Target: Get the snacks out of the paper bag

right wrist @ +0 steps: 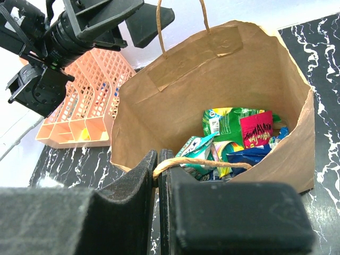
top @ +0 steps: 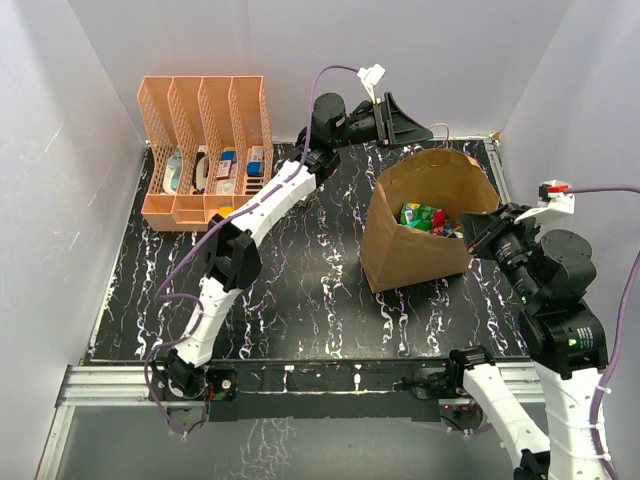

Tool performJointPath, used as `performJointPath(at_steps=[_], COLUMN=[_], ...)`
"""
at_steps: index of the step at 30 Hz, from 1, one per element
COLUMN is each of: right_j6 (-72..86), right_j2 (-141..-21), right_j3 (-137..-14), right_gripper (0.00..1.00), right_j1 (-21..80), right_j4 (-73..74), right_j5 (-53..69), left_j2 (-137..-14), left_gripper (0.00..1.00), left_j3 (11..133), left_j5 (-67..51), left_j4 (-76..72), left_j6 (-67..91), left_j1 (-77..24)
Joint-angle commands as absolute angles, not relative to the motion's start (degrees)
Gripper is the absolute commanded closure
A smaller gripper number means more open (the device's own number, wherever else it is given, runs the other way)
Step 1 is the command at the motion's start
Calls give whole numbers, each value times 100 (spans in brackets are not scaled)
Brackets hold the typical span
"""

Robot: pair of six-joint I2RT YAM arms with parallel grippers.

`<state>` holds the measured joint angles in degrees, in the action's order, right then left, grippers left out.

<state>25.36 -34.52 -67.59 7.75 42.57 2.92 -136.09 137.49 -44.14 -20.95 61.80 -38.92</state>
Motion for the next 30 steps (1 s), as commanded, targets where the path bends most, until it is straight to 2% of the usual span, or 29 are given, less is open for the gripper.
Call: performJointPath(at_steps=[1,9,20,30], right_j6=[2467,2427,2277,2262], right_j2=[-3349,-3367,-3147,-3107], right_j3=[-6897,-6930,-7012,-7404], right_gripper=[91,91,91,91], right_j1=[762,765,764,762], right_j4=[3885,3900,4221,4463], right_j5=[219,192,-167,-476], left_j2=[-13649,-13878,-13702,-13205], left_gripper=[35,40,64,63], left_j3=[14012,14246,14080,13569], left_j5=[-4459,-4534,-4419,-4079], left_j4=[-2441,-2510,-2778,-2189], left_j6=[6277,6187,5971,4663], left_j1=[-3927,-3998,-4246,-4596])
